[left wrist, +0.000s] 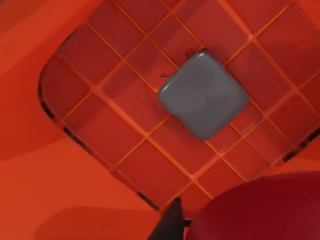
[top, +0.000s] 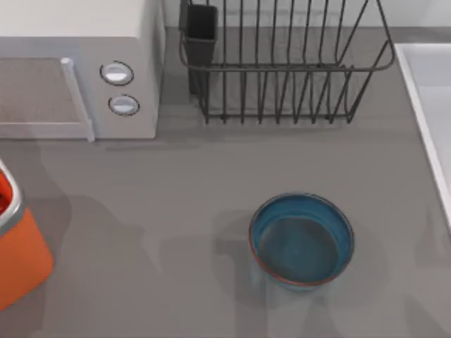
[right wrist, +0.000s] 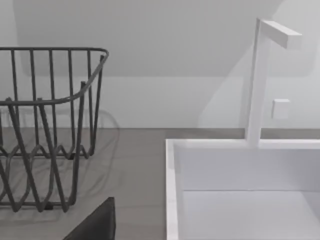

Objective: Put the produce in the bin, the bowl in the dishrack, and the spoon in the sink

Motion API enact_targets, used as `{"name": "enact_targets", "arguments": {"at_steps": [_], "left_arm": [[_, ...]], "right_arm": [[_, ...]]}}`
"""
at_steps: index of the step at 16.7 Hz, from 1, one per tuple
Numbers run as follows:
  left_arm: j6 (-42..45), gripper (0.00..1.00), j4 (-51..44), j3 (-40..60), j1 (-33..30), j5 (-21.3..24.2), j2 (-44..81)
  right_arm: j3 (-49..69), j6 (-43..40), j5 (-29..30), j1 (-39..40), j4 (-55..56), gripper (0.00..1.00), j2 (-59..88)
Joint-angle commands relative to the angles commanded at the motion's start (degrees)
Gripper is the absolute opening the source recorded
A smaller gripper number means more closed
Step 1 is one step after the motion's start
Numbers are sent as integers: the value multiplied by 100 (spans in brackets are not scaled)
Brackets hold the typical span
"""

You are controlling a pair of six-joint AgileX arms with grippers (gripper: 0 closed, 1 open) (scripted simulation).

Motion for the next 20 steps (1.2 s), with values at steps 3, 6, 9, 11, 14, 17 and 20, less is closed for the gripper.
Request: {"name": "enact_targets", "arguments": {"at_steps": [3, 6, 9, 11, 14, 17, 20], "left_arm": [[19, 0, 686, -514, 32, 4, 82], [37, 0, 1284, -1012, 64, 6, 176], [31, 0, 1387, -1112, 83, 7, 227], [31, 0, 1387, -1112, 83, 7, 227], [31, 23, 1387, -1112, 83, 7, 227], [31, 45, 1387, -1112, 83, 7, 227], [31, 68, 1387, -1112, 83, 7, 227]], "right_arm": [[0, 0, 0, 0, 0, 100, 0], [0, 0, 0, 0, 0, 100, 0], [0, 0, 0, 0, 0, 100, 0], [0, 0, 0, 0, 0, 100, 0], [0, 0, 0, 0, 0, 100, 0], [0, 0, 0, 0, 0, 100, 0], [0, 0, 0, 0, 0, 100, 0]]}}
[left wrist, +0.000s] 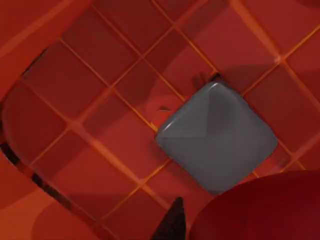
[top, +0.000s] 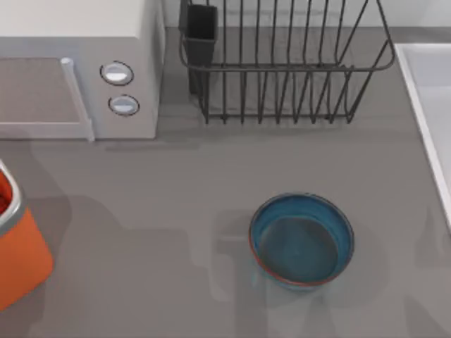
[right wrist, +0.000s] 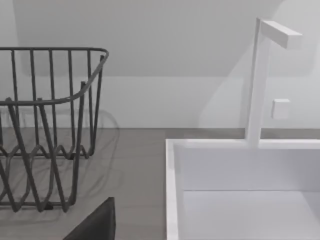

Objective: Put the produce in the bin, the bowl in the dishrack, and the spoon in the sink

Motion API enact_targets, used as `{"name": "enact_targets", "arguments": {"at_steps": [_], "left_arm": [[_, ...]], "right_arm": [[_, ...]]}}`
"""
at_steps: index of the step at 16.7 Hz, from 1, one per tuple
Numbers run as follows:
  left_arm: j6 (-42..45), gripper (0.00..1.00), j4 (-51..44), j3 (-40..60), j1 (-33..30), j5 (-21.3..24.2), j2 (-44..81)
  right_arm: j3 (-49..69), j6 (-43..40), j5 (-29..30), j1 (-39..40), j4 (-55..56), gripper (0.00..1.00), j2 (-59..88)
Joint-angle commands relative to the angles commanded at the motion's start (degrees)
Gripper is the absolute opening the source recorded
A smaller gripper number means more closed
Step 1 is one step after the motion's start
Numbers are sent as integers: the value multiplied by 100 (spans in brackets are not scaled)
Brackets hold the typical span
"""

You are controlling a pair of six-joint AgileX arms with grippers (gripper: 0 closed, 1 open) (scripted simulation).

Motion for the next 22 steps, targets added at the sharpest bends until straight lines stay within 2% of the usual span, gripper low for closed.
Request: {"name": "enact_targets", "arguments": {"at_steps": [4, 5, 16, 22], "left_arm": [[0, 98, 0, 0, 0, 0, 0], [0, 100, 0, 0, 0, 0, 0], [128, 100, 101, -100, -51, 6, -179], [1578, 100, 1209, -1266, -251, 65, -1832]], "right_arm": [[0, 0, 0, 0, 0, 100, 0], [0, 0, 0, 0, 0, 100, 0], [0, 0, 0, 0, 0, 100, 0], [0, 0, 0, 0, 0, 100, 0]]}}
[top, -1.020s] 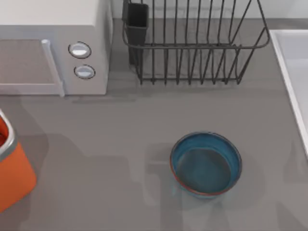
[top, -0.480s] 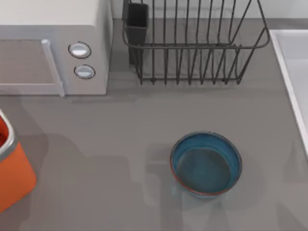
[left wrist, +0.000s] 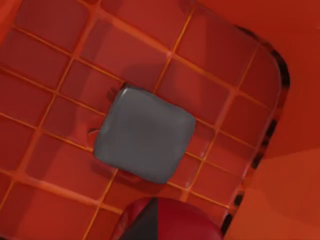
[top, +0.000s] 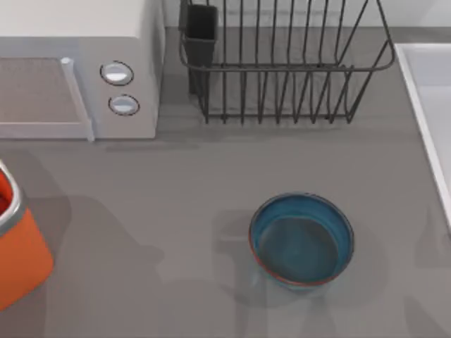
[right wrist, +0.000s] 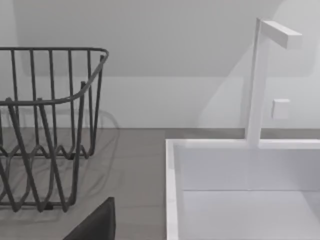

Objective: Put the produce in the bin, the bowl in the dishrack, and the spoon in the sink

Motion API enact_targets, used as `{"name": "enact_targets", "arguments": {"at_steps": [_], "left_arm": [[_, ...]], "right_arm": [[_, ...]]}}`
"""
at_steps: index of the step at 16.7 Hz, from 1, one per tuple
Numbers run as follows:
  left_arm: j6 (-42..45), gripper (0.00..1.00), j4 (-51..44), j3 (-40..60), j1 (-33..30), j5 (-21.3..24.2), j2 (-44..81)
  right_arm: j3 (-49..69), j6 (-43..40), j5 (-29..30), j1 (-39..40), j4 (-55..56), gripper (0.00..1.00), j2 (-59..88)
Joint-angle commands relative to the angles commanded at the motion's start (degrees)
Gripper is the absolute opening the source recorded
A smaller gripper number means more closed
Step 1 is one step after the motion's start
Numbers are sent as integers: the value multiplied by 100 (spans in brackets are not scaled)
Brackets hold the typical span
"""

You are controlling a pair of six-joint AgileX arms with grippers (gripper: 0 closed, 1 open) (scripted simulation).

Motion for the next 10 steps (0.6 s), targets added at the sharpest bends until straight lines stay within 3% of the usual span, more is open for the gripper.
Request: {"name": "enact_targets", "arguments": {"at_steps": [10], "left_arm": [[4106, 100, 2938, -3090, -533, 145, -4814]], "right_arm": [[0, 0, 0, 0, 0, 100, 0]]}}
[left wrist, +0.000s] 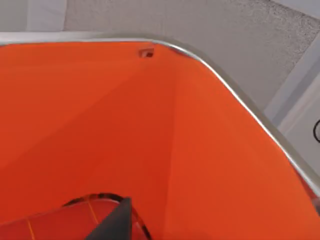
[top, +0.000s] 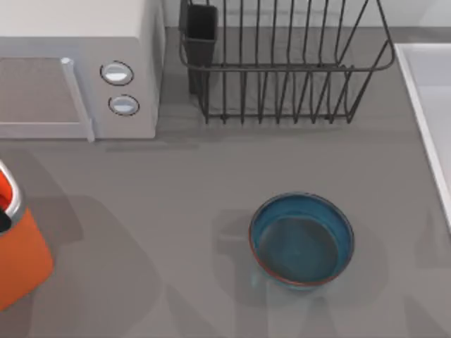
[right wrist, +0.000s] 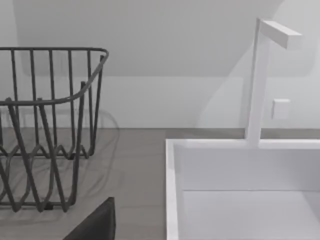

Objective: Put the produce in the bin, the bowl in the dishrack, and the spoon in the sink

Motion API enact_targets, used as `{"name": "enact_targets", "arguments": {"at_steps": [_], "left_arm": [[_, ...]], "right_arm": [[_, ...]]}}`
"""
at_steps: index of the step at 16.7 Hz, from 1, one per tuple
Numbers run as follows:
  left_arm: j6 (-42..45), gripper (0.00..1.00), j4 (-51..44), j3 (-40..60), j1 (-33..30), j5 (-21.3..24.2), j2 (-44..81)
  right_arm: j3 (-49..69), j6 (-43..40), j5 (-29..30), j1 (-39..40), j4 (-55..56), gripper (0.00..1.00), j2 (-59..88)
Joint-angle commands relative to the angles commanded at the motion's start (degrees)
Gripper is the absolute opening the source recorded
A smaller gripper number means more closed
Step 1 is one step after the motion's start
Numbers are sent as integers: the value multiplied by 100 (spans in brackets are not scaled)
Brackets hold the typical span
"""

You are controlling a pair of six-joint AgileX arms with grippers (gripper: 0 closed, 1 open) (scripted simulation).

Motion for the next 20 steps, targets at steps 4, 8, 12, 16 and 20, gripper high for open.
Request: {"name": "enact_targets", "arguments": {"at_steps": [4, 8, 12, 16, 20], "left_arm": [[1271, 100, 1012, -1034, -184, 40, -1449], [1865, 100, 1498, -1538, -278, 63, -2088], [1878, 100, 1509, -1550, -280, 63, -2102], [1878, 100, 1509, -1550, -280, 63, -2102], [1878, 100, 1509, -1550, -280, 63, -2102]], "right_arm": [[0, 0, 0, 0, 0, 100, 0], [0, 0, 0, 0, 0, 100, 0], [0, 0, 0, 0, 0, 100, 0], [184, 73, 4, 71, -158, 100, 185], [1242, 471, 5, 475, -1032, 100, 1287]]}}
